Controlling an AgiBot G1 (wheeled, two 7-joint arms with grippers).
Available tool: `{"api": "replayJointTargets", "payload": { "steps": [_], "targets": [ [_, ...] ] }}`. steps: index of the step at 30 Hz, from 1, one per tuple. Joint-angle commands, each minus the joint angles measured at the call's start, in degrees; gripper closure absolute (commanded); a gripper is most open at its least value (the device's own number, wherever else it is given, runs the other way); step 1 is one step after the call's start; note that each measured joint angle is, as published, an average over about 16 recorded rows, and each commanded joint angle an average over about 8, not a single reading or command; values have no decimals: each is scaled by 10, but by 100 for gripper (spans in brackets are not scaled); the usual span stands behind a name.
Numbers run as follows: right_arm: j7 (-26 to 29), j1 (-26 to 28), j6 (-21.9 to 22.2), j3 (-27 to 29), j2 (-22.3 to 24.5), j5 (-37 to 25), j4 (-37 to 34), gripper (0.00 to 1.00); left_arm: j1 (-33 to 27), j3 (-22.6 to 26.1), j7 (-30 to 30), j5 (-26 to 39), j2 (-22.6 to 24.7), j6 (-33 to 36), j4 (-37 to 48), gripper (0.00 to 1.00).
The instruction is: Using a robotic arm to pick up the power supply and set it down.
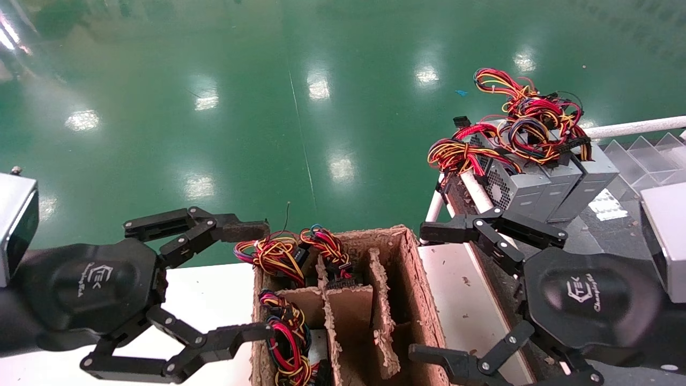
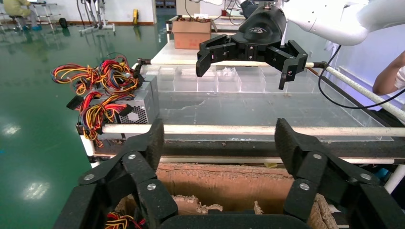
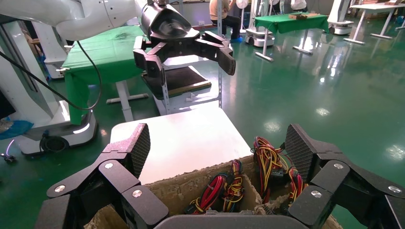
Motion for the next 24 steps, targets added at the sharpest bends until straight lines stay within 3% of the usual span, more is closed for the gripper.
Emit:
{"api": "replayJointTargets", "payload": {
  "steps": [1,24],
  "targets": [
    [0,0,0,0,0,0,0,0,0,0,0,0,0,0,0,100],
    [0,0,0,0,0,0,0,0,0,0,0,0,0,0,0,100]
  ]
}}
